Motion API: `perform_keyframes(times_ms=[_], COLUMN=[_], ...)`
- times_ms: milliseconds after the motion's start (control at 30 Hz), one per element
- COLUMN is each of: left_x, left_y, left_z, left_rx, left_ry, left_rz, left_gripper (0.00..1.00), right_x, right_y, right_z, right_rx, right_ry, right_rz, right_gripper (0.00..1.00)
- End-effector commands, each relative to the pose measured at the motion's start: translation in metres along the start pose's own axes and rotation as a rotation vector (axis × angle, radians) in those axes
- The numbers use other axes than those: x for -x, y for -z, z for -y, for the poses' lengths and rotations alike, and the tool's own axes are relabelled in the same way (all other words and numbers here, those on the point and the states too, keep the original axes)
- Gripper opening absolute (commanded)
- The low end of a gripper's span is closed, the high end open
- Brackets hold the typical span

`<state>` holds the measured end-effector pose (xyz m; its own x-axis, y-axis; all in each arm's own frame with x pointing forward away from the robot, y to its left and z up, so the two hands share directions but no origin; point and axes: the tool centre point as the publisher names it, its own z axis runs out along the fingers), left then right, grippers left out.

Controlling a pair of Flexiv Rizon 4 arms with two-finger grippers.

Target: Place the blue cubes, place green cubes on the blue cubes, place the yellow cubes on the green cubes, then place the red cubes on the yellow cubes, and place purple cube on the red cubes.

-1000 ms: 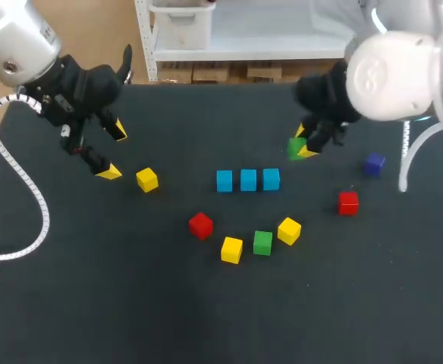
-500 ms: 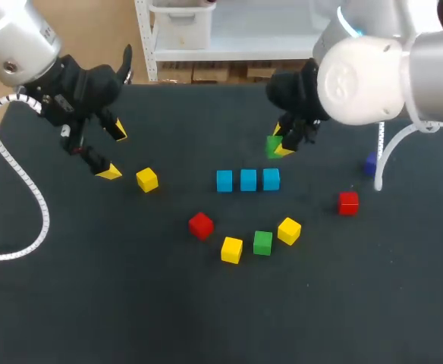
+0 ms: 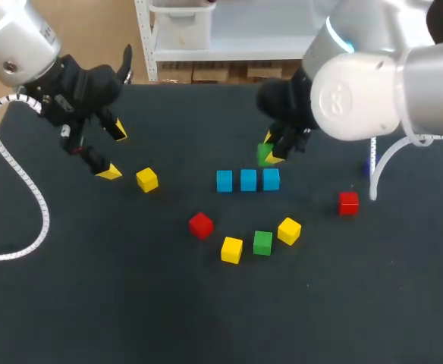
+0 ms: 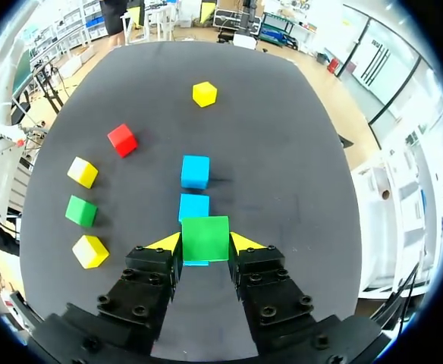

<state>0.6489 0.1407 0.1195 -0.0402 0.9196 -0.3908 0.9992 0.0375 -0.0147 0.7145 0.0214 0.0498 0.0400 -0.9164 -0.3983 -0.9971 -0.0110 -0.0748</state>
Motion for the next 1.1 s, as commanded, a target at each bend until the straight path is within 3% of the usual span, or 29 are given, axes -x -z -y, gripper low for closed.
perform_keyframes(times_ms=[33,1100], left_x=[0.0,0.0], left_y=[0.0,0.0], left_z=[-0.001,-0.001], left_rx=[-0.003,-0.003], left_ry=[-0.002,-0.002], left_rz=[0.0,0.0], left_gripper=[1.0,1.0], right_x=[0.001,-0.001], right_y=[-0.003,-0.017], right_z=[-0.001,-0.01], right_rx=[0.006,0.05], right_ry=[-0.004,-0.033], right_rz=[-0.006,-0.019], right_gripper=[0.0,0.0])
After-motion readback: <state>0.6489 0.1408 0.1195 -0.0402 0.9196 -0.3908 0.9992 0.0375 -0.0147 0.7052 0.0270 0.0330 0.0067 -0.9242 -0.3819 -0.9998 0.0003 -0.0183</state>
